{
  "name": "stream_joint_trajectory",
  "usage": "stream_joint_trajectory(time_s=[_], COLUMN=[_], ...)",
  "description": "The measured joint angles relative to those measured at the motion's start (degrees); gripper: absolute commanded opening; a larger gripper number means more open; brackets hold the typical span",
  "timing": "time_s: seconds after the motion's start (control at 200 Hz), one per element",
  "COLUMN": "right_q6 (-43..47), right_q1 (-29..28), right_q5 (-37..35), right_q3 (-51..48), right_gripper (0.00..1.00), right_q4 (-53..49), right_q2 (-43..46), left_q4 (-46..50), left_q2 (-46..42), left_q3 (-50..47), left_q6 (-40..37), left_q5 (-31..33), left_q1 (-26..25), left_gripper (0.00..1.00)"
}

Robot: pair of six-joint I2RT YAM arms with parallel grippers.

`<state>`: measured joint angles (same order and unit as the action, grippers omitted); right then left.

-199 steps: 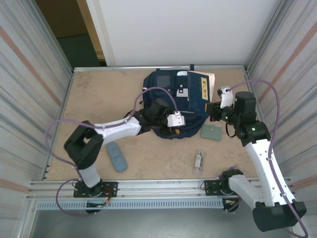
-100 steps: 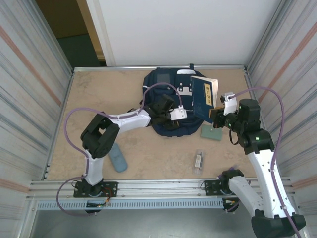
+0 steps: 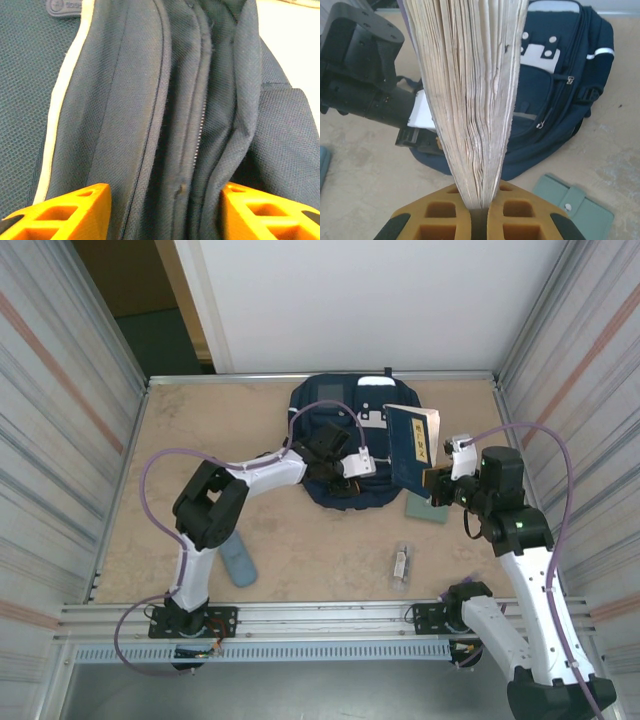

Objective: Pack the student bag

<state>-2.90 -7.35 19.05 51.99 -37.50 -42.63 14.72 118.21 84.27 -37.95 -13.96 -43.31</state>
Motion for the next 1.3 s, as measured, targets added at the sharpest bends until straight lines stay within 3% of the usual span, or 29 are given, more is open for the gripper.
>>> stream_joint_trajectory(time_s=[0.105,0.21,0.481,0.616,0.752,0.857,1.062,1.298], right_q6=[-1.0,-3.1,-16.5,-22.0,-26.7,-33.0,-43.4,-54.5], right_q1=[0.1,0.6,5.3,8.3,10.1,10.0,2.6,-0.1], right_q5=[-0.1,-1.3,-5.1,-2.1,6.2,15.6,28.5,25.2], right_q3=[-1.4,-1.7,-1.6,-1.3,-1.2,-5.0,-6.5,-4.0], right_gripper=[0.00,0.00,0.00,0.00,0.00,0.00,0.00,0.00], right_q4=[-0.1,-1.5,-6.6,-9.0,-10.8,-6.3,5.6,16.5], right_q2=[0.6,0.4,-0.8,-1.5,-4.5,-5.8,-15.7,-25.6], left_q4=[0.1,0.7,1.3,0.5,3.6,5.5,7.8,9.6], left_q2=[0.0,-0.2,-8.6,-12.8,-12.7,-12.7,-12.0,-10.6], left_q3=[0.2,0.9,3.1,8.4,16.7,19.7,20.0,20.6], left_q6=[-0.4,-0.1,8.1,14.4,19.6,23.3,26.1,31.8], left_q5=[-0.5,-0.9,3.4,9.3,13.0,13.4,11.0,8.4], left_q1=[-0.3,-0.4,0.3,1.5,2.7,3.2,2.3,1.2], left_gripper=[0.08,0.00,0.00,0.00,0.00,0.00,0.00,0.00])
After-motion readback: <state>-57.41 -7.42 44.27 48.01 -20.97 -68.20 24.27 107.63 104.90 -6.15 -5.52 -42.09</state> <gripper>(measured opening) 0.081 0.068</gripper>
